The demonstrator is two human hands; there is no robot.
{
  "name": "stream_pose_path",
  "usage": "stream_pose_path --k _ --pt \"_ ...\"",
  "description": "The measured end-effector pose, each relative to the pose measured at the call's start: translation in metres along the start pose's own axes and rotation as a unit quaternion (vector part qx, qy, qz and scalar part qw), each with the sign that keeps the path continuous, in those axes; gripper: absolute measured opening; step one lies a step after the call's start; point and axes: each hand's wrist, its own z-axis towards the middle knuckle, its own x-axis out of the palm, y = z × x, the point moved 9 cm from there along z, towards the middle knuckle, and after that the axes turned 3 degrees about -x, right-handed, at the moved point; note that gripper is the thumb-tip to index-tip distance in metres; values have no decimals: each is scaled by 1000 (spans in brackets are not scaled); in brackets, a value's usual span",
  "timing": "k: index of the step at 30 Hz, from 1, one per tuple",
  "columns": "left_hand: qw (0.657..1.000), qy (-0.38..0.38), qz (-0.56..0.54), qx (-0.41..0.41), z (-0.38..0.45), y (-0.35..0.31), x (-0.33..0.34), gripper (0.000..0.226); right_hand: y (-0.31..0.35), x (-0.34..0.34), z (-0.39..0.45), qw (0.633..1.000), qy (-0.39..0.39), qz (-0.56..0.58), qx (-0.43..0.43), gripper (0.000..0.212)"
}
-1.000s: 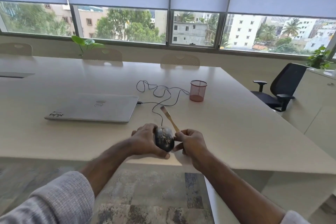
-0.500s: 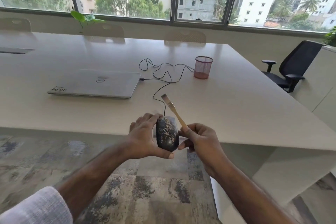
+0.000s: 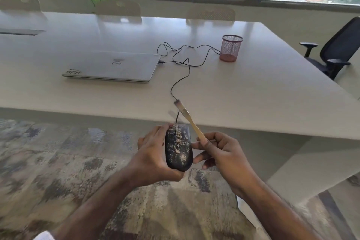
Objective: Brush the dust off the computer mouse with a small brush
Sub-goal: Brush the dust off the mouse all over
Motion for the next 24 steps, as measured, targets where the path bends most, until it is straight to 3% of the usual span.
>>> stream_pose_path --k 7,15,24 --pt "999 30 -16 -31 -26 11 6 119 -17 0 -12 1000 21 13 0 19" --pt "997 43 -13 -58 -35 18 8 123 -6 -30 -15 995 -72 -6 -63 15" --pt "995 49 -27 -78 -35 25 15 130 33 -50 -20 980 -121 85 -133 14"
